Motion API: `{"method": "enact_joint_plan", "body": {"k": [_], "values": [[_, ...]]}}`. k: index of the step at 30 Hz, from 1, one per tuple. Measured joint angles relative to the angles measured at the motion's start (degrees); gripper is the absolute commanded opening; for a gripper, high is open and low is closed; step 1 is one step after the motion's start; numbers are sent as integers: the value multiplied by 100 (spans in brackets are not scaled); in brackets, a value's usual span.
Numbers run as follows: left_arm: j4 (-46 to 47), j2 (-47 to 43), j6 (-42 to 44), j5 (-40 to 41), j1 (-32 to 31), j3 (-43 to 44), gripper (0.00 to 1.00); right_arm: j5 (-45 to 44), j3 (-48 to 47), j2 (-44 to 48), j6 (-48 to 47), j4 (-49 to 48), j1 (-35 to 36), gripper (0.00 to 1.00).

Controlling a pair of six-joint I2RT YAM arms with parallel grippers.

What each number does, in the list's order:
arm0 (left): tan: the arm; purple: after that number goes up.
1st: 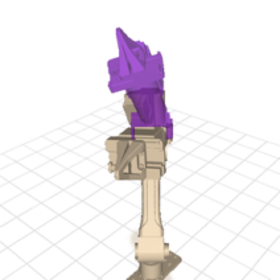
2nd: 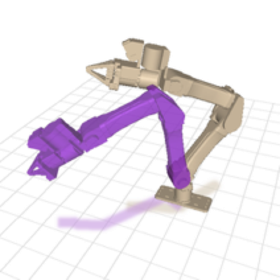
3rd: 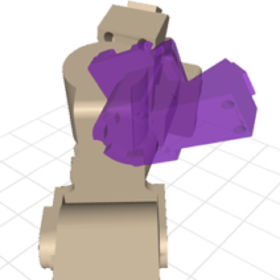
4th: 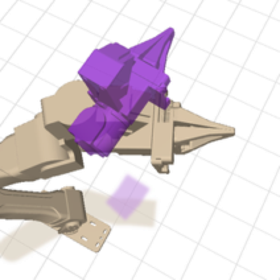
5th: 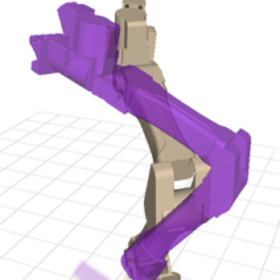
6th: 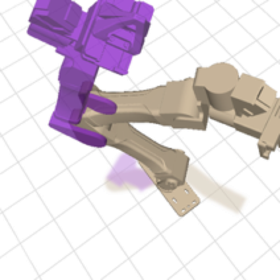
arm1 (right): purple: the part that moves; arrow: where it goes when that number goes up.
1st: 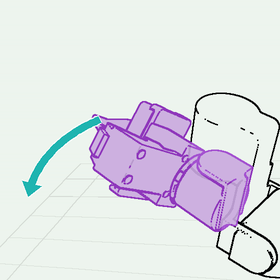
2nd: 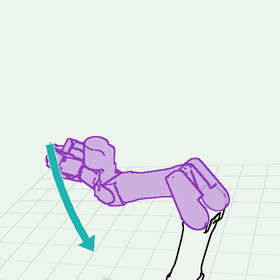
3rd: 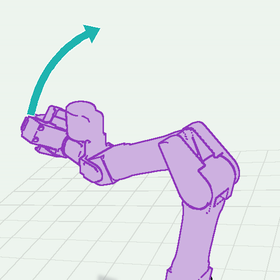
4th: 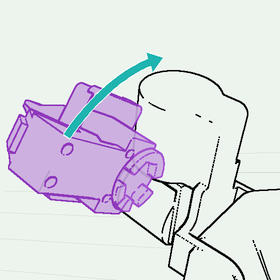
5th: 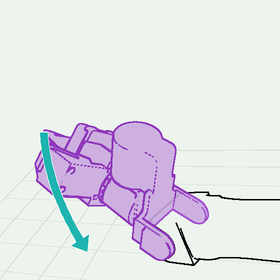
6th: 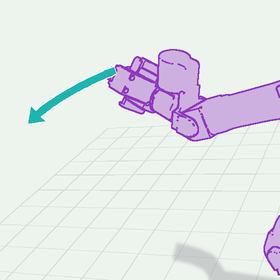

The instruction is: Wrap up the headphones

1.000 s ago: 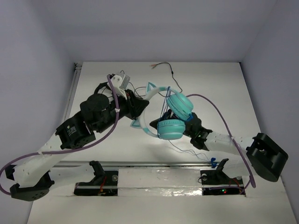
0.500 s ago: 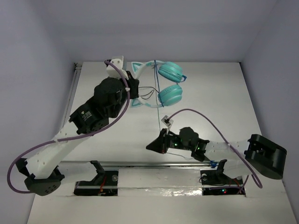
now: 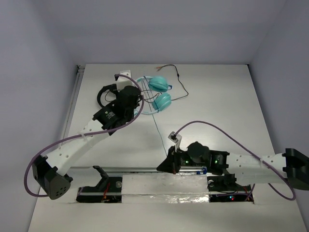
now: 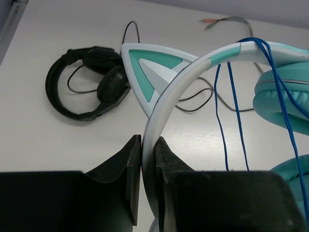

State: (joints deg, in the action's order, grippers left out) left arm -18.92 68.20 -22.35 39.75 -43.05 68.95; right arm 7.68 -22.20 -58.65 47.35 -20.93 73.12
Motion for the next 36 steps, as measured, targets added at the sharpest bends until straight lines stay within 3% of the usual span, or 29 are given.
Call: {"method": "enact_joint_plan", "body": {"k": [12,18,27,36], "values": [[-170,-166,-516,-44,-13,-1696,0,-1438,-2302,538,-837,3633,160,0],[-374,-116,-750,-31,-490,-1836,0,-2175,-3161,402,-1316,4750,160,0],[-673,258,-898,-269,-1224,-1836,0,-3486,-3934,-4,-2052,5611,160,0],[-931,-516,-588,-1294,-1517,-1834,0,-5110,-4168,-723,-2583,5661,-214,0]]}}
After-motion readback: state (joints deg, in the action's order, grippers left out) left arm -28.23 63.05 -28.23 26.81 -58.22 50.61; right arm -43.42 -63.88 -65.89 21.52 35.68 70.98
